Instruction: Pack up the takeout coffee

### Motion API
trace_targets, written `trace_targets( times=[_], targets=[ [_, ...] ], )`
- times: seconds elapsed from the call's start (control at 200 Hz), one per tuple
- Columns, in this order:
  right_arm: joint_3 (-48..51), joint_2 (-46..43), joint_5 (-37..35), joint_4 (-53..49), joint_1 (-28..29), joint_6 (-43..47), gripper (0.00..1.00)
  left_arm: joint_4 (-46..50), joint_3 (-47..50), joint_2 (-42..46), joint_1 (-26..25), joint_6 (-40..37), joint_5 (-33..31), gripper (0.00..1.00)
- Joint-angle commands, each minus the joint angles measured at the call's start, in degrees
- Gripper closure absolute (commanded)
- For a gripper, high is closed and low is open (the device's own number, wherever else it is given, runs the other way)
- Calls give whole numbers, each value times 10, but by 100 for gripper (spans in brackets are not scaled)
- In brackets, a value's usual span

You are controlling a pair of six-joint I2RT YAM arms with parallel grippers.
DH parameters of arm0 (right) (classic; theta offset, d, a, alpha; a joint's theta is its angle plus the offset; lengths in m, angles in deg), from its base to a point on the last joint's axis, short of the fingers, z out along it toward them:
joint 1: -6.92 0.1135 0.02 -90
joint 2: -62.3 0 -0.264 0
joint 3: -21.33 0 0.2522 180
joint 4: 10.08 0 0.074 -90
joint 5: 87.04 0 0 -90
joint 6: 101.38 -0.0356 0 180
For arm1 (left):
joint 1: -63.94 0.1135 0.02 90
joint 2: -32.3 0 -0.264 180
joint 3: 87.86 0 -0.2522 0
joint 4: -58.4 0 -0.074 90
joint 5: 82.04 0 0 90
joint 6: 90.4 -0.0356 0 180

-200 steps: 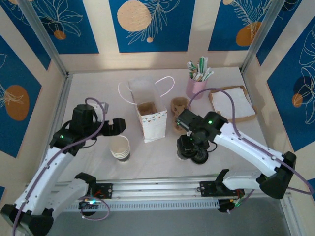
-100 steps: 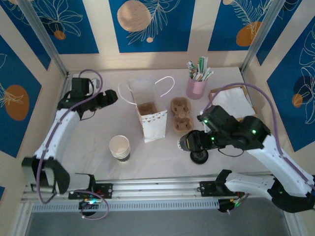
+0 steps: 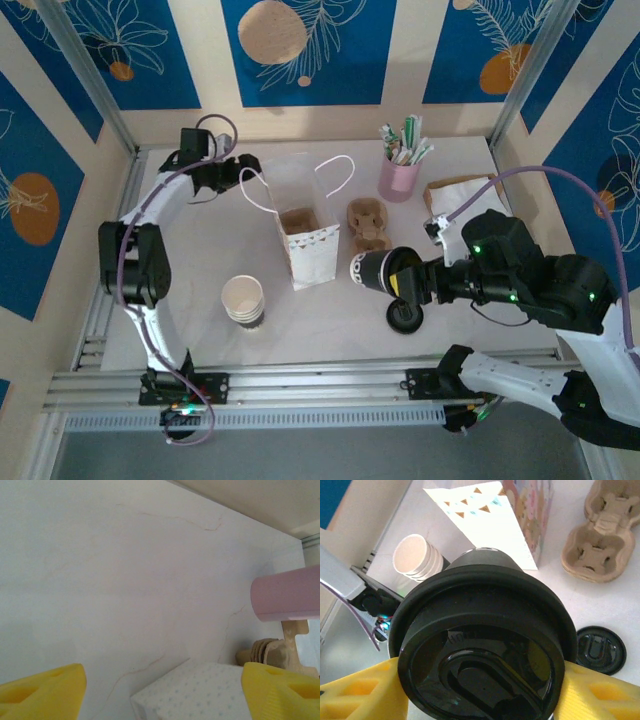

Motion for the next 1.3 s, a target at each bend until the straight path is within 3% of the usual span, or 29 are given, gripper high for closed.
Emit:
trace_targets(
  times=[0.0,0.355,0.685,0.94,1.291],
  targets=[
    [-28,-2,27,23,-3,17,38,-23,-41,-26,-16,-20,42,19],
    [-89,38,13,34,-12,4,37,-34,-65,-71,-52,-37,85,20],
    [-173,116,20,22,-26,-15,37,-67,33,-11,-75,-35,103,20],
    [-247,197,16,-37,-28,-24,37,-112,114,40,-91,-18,124,20],
    [-337,297,3,-138,-11,-22,37,-129,145,65,-126,-14,139,20]
  ],
)
